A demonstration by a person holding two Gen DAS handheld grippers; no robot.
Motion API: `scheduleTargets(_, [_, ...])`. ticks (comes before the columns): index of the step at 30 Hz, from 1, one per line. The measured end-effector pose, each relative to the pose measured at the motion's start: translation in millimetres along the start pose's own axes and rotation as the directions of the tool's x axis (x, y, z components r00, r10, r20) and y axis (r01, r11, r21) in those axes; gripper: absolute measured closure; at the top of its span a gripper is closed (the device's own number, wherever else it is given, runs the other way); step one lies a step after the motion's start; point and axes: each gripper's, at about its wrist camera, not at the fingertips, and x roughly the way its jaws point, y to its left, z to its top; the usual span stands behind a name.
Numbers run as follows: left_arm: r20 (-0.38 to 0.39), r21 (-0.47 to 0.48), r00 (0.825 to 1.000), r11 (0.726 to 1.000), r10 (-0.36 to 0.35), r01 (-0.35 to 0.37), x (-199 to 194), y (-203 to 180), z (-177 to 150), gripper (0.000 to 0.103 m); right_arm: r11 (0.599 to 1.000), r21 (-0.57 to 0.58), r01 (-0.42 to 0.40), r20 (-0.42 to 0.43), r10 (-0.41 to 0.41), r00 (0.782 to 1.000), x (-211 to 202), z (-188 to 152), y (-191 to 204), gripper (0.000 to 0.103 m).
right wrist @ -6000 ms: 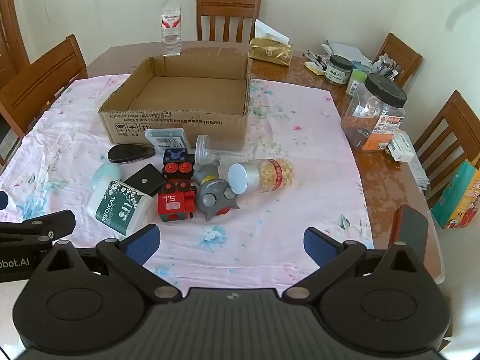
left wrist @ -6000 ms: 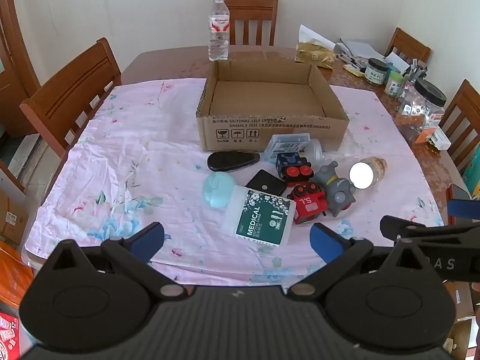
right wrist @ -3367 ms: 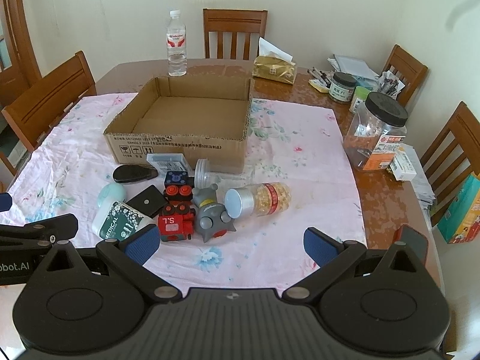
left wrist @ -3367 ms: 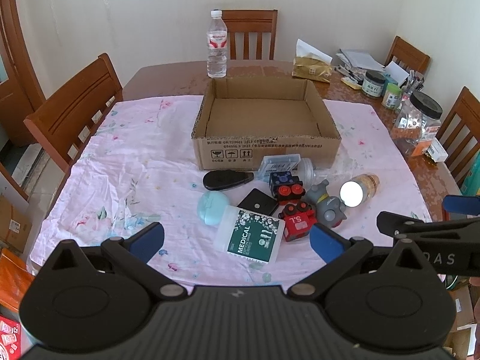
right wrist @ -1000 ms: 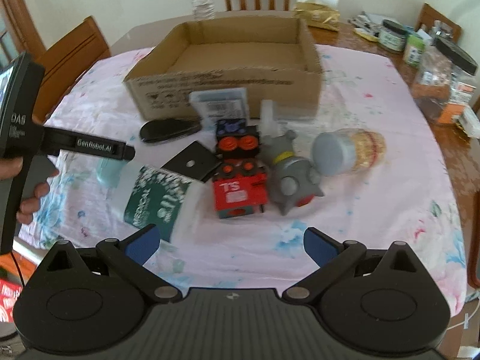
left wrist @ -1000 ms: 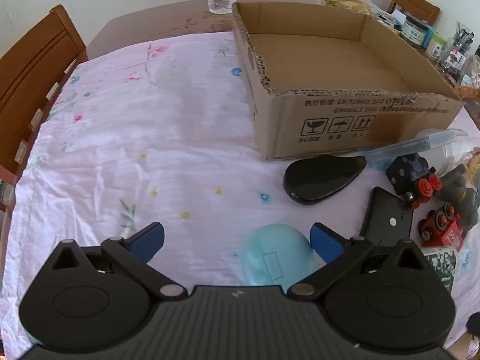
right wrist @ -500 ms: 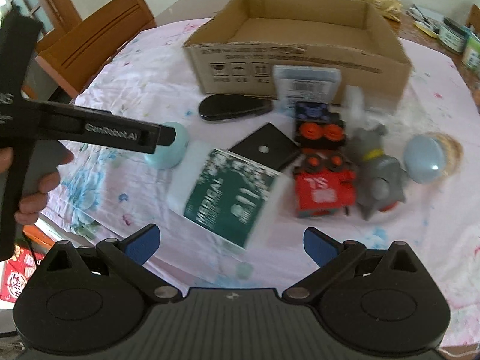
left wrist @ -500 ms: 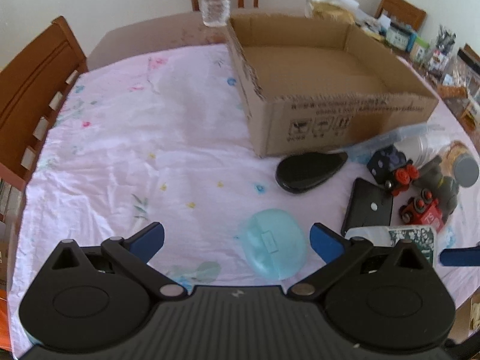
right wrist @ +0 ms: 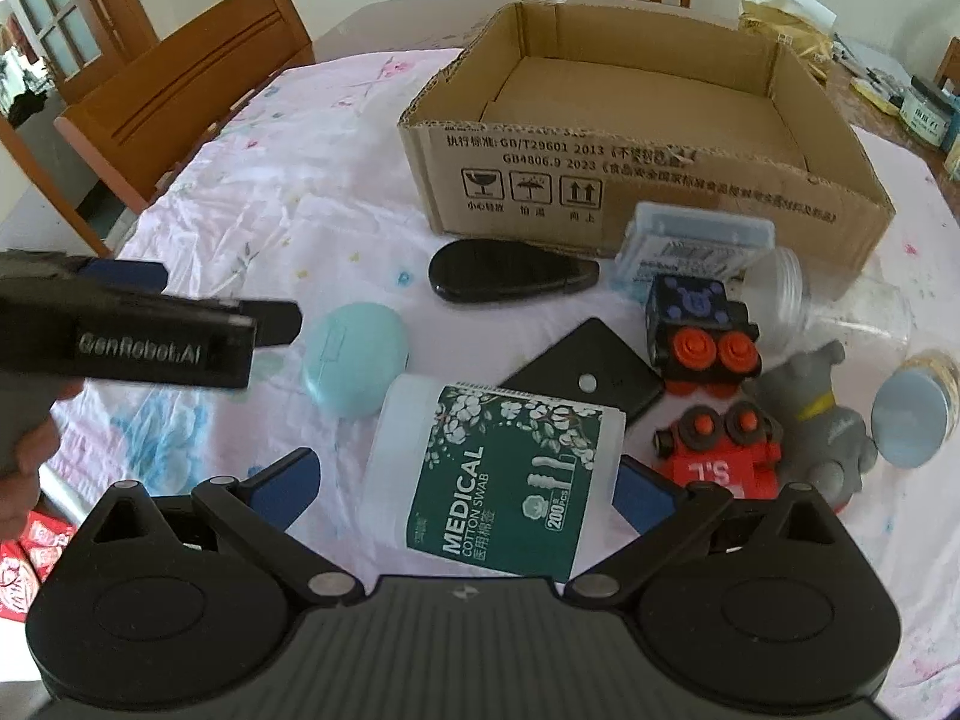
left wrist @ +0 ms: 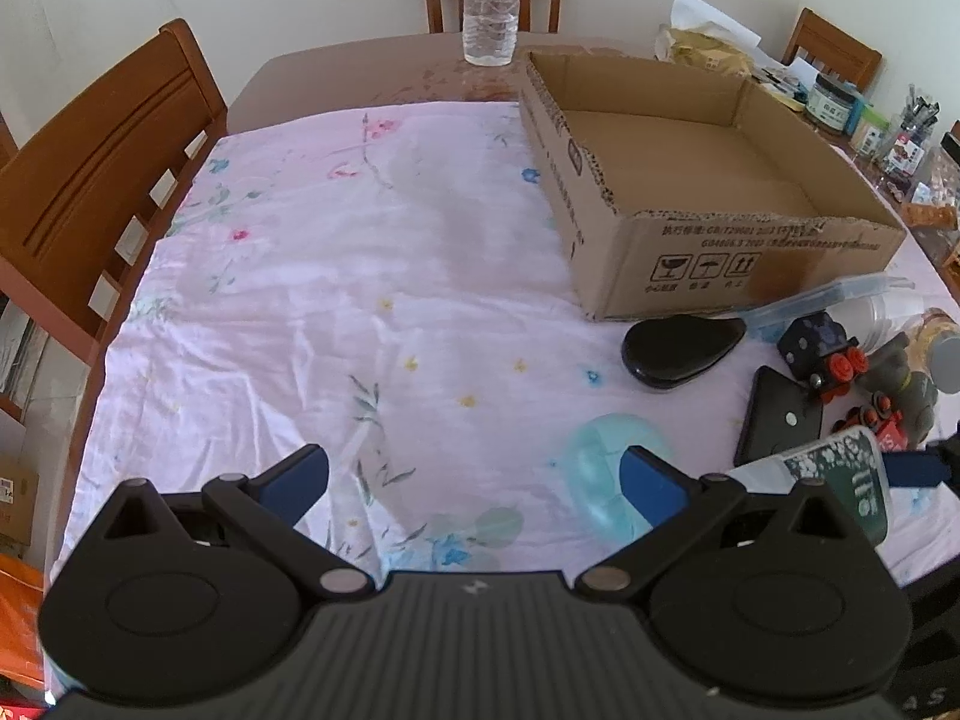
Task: Organize rigid objects
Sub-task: 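Lower the left gripper onto the light-blue round case while the right gripper approaches the MEDICAL tub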
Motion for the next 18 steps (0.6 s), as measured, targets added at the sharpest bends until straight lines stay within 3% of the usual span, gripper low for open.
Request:
scheduleTargets(4, [-0.005,0.006,1.000,1.000,-0.018,0.018,1,-1,-1,0.001,0.996,-0.032,0.078,-0.002,-0.078,0.997,5,2,6,0.013])
scheduleTargets(11, [-0.021,0.030,0.997,0.997,-0.073,0.074,12,-19,0,0.000,0.994,-0.061,0.087,-0.018,-0.088,0.996,-4,-10,2,0.013])
scheduleTargets(18, [-0.044,0.055,0.998,0.998,-0.041,0.044,39,-39,-3,0.000,0.984,-0.141,0.105,-0.020,-0.109,0.994,-13,-25,5,0.014])
